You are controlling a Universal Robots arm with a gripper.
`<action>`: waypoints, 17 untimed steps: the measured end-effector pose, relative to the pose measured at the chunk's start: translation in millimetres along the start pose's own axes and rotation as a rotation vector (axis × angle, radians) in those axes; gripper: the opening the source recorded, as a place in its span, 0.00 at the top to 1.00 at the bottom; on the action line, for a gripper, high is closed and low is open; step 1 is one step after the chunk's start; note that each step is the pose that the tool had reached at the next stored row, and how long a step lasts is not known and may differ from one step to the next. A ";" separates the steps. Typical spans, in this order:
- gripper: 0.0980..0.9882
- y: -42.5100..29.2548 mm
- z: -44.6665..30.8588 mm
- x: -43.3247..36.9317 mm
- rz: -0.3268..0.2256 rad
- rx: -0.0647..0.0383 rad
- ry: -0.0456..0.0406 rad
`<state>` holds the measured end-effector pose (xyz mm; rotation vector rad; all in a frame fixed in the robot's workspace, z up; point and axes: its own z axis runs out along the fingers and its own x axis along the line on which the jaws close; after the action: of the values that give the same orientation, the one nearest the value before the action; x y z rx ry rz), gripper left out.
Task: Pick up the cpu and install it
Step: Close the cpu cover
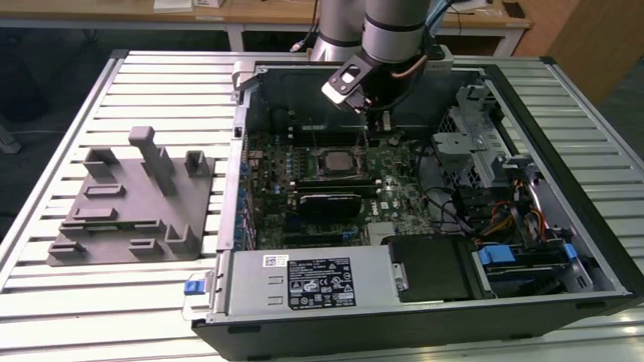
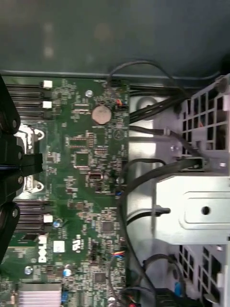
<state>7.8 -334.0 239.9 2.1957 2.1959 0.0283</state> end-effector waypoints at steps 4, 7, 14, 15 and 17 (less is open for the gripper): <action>0.99 -5.3 0.4 0.0 0.000 0.000 0.0001; 0.99 -8.6 0.8 0.0 0.000 0.000 0.0001; 0.99 -13.3 3.1 0.0 0.000 0.000 0.0001; 0.99 -14.2 3.8 0.0 0.000 0.000 0.0000; 0.99 -16.2 5.2 0.1 0.000 0.000 0.0002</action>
<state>-8.1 -334.0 234.1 2.1957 2.1961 0.0285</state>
